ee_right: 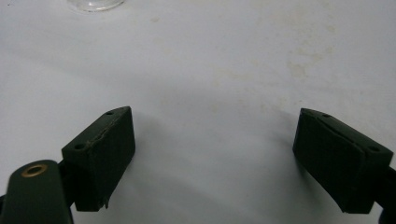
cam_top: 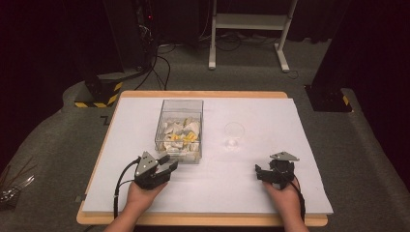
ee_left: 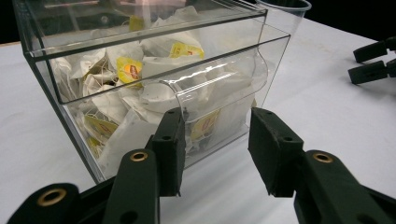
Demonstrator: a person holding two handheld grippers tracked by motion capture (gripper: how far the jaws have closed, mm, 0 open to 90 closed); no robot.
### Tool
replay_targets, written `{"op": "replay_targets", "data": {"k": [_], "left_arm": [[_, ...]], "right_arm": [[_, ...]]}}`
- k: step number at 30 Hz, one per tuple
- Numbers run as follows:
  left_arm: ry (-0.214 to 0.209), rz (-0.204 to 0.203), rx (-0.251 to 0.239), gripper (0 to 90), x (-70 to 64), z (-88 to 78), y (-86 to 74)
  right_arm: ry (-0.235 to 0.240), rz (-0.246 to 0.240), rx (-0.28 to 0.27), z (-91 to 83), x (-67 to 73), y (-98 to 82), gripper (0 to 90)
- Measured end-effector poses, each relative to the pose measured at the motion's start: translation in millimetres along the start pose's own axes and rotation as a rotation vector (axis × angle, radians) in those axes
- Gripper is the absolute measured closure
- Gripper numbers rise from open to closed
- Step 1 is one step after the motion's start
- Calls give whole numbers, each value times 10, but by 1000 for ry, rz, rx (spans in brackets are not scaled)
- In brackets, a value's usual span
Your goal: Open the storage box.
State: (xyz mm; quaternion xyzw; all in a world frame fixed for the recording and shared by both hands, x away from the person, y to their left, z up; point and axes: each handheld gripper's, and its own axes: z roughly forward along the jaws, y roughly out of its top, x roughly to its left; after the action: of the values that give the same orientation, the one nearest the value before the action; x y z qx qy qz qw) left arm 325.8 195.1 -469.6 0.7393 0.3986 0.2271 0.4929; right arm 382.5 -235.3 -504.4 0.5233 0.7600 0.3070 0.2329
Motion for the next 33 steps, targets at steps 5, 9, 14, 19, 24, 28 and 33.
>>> {"op": "replay_targets", "data": {"k": [5, 9, 14, 19, 24, 28, 33], "left_arm": [[-5, 3, 1, 566, -54, -71, -35], [-6, 5, -2, 566, -109, -135, -71], [-14, 6, -10, 567, -157, -203, -120], [13, 34, -13, 573, -210, -240, -156], [36, 32, -17, 563, -209, -289, -159], [49, 42, -40, 558, -185, -365, -138], [72, 54, -76, 563, -150, -453, -89]], "right_arm": [[-1, -1, 0, 0, 0, 0, 130], [-1, 1, 1, -2, 3, 0, 130], [-2, -1, 0, -3, 4, -1, 131], [-1, 0, 0, -2, 4, -1, 131], [-1, 0, 0, -3, 4, -1, 132], [-2, 0, 0, -3, 4, -1, 132], [-1, 0, 0, -2, 3, -1, 132]]}}
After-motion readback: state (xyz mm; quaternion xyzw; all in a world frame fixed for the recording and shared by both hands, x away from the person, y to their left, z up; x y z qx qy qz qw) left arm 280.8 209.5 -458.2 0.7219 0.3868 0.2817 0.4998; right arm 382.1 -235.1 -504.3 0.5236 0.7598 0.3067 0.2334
